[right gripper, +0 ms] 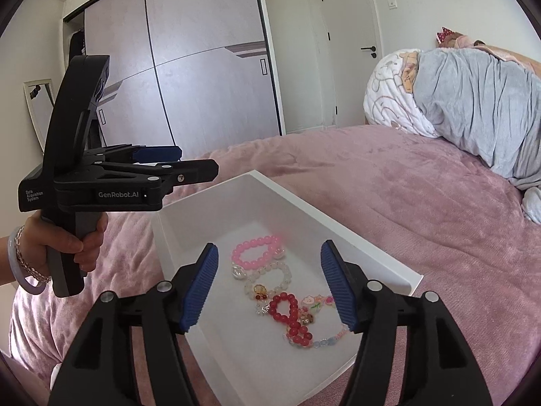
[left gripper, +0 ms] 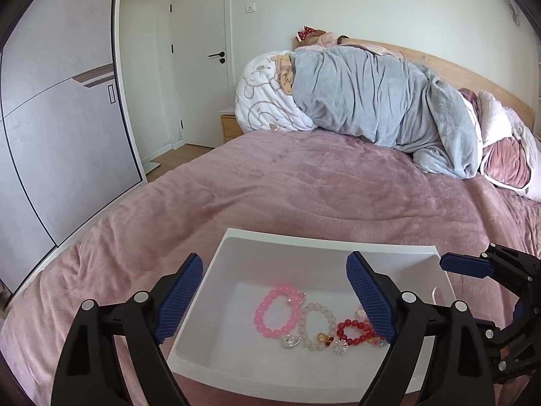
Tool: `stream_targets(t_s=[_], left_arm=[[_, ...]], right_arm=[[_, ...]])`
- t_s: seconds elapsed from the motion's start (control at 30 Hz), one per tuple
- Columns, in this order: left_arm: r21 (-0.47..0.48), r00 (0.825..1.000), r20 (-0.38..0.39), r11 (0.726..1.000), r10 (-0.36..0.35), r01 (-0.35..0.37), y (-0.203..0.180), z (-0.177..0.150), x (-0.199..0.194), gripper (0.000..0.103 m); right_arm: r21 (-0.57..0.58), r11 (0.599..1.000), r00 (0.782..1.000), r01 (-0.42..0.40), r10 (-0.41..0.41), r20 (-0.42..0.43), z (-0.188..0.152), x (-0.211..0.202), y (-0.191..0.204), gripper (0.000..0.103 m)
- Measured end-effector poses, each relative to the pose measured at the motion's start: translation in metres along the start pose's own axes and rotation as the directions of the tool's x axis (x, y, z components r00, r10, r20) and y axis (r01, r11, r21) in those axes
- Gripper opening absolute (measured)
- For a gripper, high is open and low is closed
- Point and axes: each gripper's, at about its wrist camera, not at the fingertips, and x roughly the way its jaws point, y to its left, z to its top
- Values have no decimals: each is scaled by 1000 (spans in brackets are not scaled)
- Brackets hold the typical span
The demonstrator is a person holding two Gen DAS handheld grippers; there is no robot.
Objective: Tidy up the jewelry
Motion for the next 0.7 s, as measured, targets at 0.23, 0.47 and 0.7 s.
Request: stream_targets(t_s=[0.23,0.47,0.7], left_arm=[[-55,990,118,996,77,-70,7,-4,-56,99],[-113,966,216,986,142,-120,5,-16,-116,99],[-151,945,227,968,234,-203,-1,-49,-145,99]], right_arm=[[-47,997,994,54,-49,99,15,-42,23,91],[-43,996,978,83,-73,194,33,-87,38,98],[-2,993,972,120,-117,202,30,-125,50,98]])
